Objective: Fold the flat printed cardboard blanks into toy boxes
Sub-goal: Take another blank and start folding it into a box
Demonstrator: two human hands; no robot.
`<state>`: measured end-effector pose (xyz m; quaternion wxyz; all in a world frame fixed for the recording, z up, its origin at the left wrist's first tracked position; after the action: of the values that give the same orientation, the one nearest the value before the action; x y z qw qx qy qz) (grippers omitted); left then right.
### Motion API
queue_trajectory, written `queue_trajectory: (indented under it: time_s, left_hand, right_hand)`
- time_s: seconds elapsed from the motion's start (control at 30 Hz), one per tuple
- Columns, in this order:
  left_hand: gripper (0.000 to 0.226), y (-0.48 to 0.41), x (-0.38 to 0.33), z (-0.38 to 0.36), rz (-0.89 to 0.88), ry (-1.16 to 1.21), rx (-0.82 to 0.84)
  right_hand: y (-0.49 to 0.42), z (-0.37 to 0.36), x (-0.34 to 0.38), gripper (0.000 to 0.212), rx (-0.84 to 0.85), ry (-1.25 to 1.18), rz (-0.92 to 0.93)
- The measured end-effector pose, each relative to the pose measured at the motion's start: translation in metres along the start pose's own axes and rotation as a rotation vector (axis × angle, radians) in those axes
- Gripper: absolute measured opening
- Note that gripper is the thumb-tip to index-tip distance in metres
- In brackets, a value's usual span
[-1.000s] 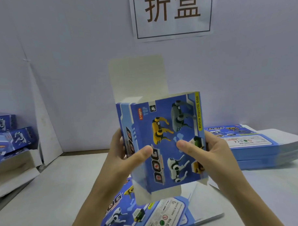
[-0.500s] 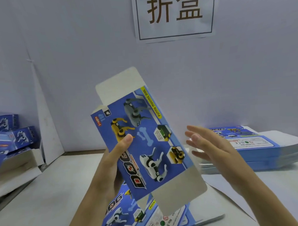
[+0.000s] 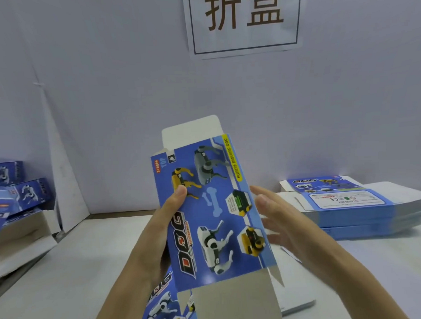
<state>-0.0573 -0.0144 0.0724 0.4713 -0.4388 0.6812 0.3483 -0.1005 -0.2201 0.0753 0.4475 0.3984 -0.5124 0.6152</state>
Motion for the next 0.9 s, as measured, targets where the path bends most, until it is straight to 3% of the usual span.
queue_trajectory:
  time_s: [0.07, 0.13, 0.23, 0.3, 0.37, 0.47, 0.53, 0.63, 0.7, 0.8, 0.9]
  left_hand:
    - [0.042, 0.002, 0.000, -0.003, -0.010, -0.025, 0.016]
    - [0.043, 0.003, 0.000, -0.004, -0.022, -0.052, 0.019]
    - [0.069, -0.002, 0.002, -0.002, -0.057, -0.148, -0.110]
    - [0.072, -0.006, 0.002, 0.000, -0.103, -0.255, -0.214]
    - [0.067, -0.006, 0.000, 0.003, -0.133, -0.312, -0.241]
    - [0.063, -0.002, -0.006, 0.007, -0.175, -0.209, -0.110]
    - [0.066, 0.002, -0.010, 0.010, -0.219, -0.198, -0.021]
    - [0.087, 0.008, -0.018, 0.015, -0.273, -0.321, 0.071]
    - [0.085, 0.010, -0.022, 0.017, -0.328, -0.341, 0.043]
    - [0.071, 0.008, -0.018, 0.011, -0.495, -0.505, -0.196]
    - [0.103, 0.011, -0.006, -0.012, -0.592, -0.576, -0.221]
  right_hand:
    - [-0.001, -0.008, -0.001, 0.080, 0.055, -0.012, -0.024]
    - [0.000, -0.011, -0.001, 0.043, 0.074, -0.067, 0.030]
    - [0.003, -0.011, 0.001, 0.014, -0.033, -0.121, 0.085]
    - [0.003, -0.010, -0.004, 0.038, -0.169, -0.062, 0.102]
    - [0.003, -0.014, -0.006, 0.063, -0.174, -0.012, 0.175]
    - [0.000, -0.021, -0.005, 0.040, -0.007, -0.038, 0.230]
    - [0.001, -0.023, -0.006, 0.050, 0.053, -0.028, 0.231]
    - [0.001, -0.023, -0.006, 0.069, -0.005, 0.028, 0.224]
    - [0.001, -0.023, -0.005, 0.073, -0.064, 0.032, 0.217]
    - [0.002, -0.030, -0.004, 0.073, -0.244, 0.094, 0.228]
    - [0.004, -0.047, -0.005, 0.075, -0.331, 0.121, 0.321]
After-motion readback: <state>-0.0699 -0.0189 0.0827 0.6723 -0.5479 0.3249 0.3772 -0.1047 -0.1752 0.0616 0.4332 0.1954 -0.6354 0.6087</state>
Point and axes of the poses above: each hand's wrist, its own y-axis away from the middle knuckle, its own z-axis out of the back of the hand, x = y × z, the point moved 1 cm from there along -y, towards the middle knuckle, and after that the axes turned 10 degrees about z, right-handed, at the moved point
